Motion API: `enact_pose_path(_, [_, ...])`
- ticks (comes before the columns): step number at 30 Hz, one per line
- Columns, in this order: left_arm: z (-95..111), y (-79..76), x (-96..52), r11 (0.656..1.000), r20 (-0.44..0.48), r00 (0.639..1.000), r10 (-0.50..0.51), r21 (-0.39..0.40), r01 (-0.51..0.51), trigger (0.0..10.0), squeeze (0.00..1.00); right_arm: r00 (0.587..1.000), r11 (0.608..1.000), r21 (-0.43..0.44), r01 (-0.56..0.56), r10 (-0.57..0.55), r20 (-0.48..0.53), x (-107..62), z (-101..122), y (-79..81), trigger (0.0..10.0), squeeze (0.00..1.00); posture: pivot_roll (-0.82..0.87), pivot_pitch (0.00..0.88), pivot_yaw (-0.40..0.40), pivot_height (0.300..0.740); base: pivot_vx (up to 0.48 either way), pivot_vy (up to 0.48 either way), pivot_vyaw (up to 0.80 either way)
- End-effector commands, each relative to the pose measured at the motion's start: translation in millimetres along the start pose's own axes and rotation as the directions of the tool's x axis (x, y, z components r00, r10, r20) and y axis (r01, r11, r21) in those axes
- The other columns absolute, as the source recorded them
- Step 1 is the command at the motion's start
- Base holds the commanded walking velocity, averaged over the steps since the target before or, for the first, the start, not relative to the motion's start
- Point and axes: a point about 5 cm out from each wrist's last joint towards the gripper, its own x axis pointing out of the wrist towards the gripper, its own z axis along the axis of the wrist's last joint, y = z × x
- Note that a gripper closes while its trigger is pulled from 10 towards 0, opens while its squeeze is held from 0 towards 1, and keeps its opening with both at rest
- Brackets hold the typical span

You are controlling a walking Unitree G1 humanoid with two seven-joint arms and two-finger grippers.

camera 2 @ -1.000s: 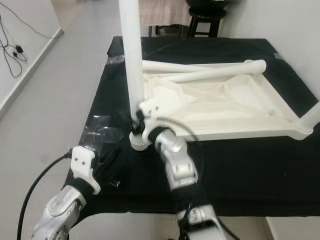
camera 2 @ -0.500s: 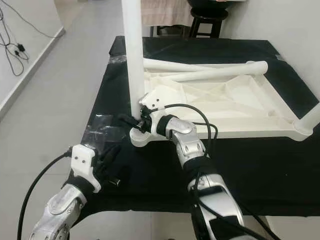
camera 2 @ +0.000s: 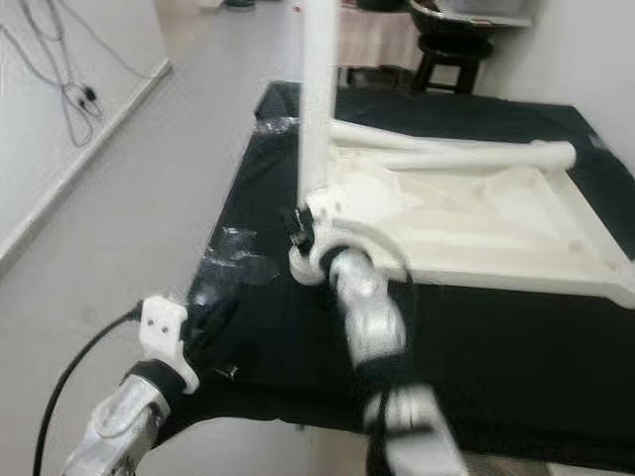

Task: Building children table

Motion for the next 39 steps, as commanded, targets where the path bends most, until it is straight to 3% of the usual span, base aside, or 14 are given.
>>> enact_pose_path(1, [0.1,0.7,1.2,1.000,-0.004,1.000,-0.019,0.003,0.019,10.0,0.00,0.983,0.994,-0.037,-0.107,0.100,-0.151,-6.9,-28.9,26.7,5.8,0.00,0.07,0.107,-0.024,0.740,0.000,0.000,0.00])
enact_pose_path(2, [0.0,0.6,1.8,1.000,-0.006,1.000,-0.026,0.007,0.027,10.0,0.00,0.983,0.993,-0.049,-0.108,0.100,-0.153,-1.3,-27.6,26.2,10.0,0.00,0.07,0.107,-0.024,0.740,0.000,0.000,0.00])
enact_pose_path(5, [0.0,1.6,2.0,1.000,-0.005,1.000,-0.017,0.010,0.017,10.0,0.00,0.988,0.993,-0.022,-0.113,0.110,-0.111,6.9,-20.7,22.9,10.0,0.00,0.08,0.103,-0.030,0.740,0.000,0.000,0.00])
enact_pose_path(6, [0.4,3.7,1.3,1.000,-0.001,1.000,0.008,0.012,-0.008,10.0,0.00,0.989,0.990,0.026,-0.140,0.141,-0.039,11.3,-10.0,20.7,10.0,1.00,0.08,0.103,-0.029,0.740,0.000,0.000,0.00])
enact_pose_path(11, [2.2,8.0,1.3,0.999,0.004,0.999,0.043,0.008,-0.043,10.0,0.00,0.991,0.989,0.064,-0.131,0.130,0.028,10.6,2.9,15.6,10.0,1.00,0.07,0.103,-0.026,0.740,0.000,0.000,0.00])
enact_pose_path(14, [4.1,16.6,0.8,0.996,-0.008,0.996,0.084,0.014,-0.084,10.0,0.00,0.988,0.992,0.049,-0.117,0.111,0.112,-5.8,16.3,-0.2,10.0,1.00,0.05,0.104,-0.011,0.740,0.000,0.000,0.00])
enact_pose_path(22, [8.0,34.1,-4.2,0.983,-0.011,0.986,0.164,0.086,-0.162,10.0,0.00,0.992,0.998,0.027,-0.060,0.057,0.113,-47.4,4.0,-27.5,10.0,1.00,0.02,0.106,0.010,0.740,0.000,0.000,0.00])
enact_pose_path(26, [9.9,41.3,-7.7,0.973,-0.006,0.979,0.204,0.116,-0.202,10.0,0.00,0.993,0.997,0.018,-0.071,0.069,0.098,-60.5,-2.6,-31.6,10.0,1.00,0.01,0.107,0.013,0.740,0.000,0.000,0.00])
enact_pose_path(27, [11.3,44.7,-9.6,0.966,0.001,0.974,0.228,0.126,-0.226,10.0,0.00,0.995,0.998,0.023,-0.060,0.057,0.086,-66.2,-5.5,-34.1,10.0,0.78,0.01,0.108,0.010,0.740,0.000,0.000,0.00])
enact_pose_path(28, [13.7,50.2,-12.6,0.950,0.015,0.961,0.275,0.148,-0.275,10.0,0.00,0.998,1.000,0.020,-0.018,0.017,0.067,-73.0,-10.4,-38.7,10.0,0.00,0.00,0.107,0.011,0.740,0.000,0.000,0.00])
enact_pose_path(34, [14.0,58.9,-22.1,0.911,0.019,0.925,0.378,0.172,-0.376,10.0,0.00,0.988,0.987,0.041,0.154,-0.153,-0.006,-89.3,-24.8,-53.8,10.0,0.00,-0.01,0.106,0.022,0.740,0.000,0.000,0.00])
enact_pose_path(39, [2.1,47.3,-28.8,0.929,-0.052,0.935,0.350,0.149,-0.339,10.0,0.00,0.976,0.976,0.073,0.205,-0.198,-0.092,-91.1,-35.0,-60.1,10.0,0.00,0.00,0.108,0.029,0.740,0.000,0.000,0.00])
